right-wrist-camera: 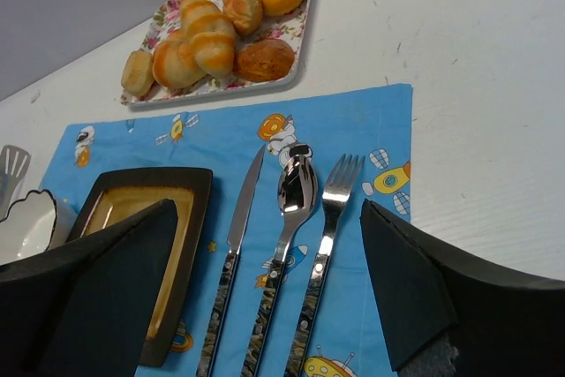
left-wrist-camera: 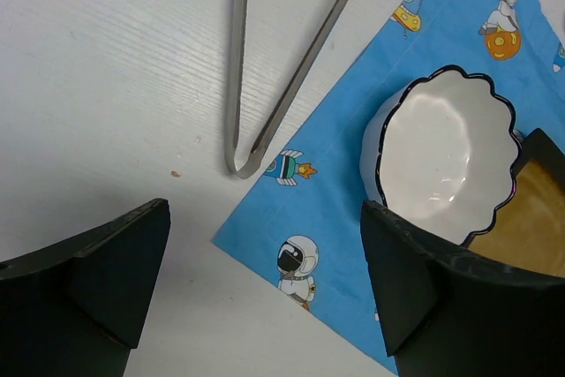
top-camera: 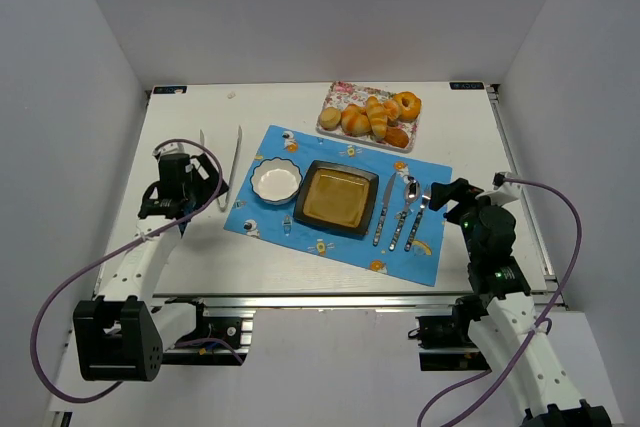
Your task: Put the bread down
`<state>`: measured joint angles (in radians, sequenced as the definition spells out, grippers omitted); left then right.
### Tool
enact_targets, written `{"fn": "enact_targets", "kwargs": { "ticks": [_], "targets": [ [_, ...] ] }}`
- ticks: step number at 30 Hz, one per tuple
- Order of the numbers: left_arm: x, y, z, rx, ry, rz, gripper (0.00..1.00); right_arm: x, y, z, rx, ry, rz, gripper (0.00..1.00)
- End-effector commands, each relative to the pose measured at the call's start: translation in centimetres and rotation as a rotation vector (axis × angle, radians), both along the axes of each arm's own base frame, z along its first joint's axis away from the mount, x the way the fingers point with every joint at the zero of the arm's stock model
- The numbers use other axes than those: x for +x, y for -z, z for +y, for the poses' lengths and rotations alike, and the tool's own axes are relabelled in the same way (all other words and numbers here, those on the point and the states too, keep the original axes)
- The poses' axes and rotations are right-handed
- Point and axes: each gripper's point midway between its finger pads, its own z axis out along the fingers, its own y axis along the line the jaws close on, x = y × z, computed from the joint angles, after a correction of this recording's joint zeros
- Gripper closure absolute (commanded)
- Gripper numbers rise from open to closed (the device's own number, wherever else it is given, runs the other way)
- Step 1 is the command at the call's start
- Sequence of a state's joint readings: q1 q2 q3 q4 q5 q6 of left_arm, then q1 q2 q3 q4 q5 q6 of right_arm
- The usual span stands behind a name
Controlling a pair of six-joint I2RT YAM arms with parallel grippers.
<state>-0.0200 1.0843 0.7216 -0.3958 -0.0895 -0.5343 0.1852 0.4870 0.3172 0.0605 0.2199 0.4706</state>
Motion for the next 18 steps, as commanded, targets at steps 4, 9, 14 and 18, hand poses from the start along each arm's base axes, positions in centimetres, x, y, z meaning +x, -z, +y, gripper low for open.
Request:
{"fn": "enact_targets", "kwargs": {
  "ticks": [4, 9, 14, 18],
  "targets": [
    [1.6, -2.0, -2.0, 0.031, 0.211, -0.086, 0.02, 0.2, -1.0, 0.7, -0.024, -0.047, -0.031, 0.11],
    [2.2, 0.5, 0.6, 0.137, 0.114, 0.012, 0.02, 0.1, -1.0, 0.6, -0.016, -0.039, 0.004, 0.11],
    [4.1, 2.6, 0.4, 0.161, 0.171, 0.091, 0.02, 0.2, -0.6, 1.3, -0.05, -0.092, 0.044, 0.11],
    [4.7, 5.5, 1.1, 0.187, 0.164, 0.202, 0.02, 0.3, -0.6, 1.6, -0.073, -0.118, 0.049, 0.11]
  ]
}}
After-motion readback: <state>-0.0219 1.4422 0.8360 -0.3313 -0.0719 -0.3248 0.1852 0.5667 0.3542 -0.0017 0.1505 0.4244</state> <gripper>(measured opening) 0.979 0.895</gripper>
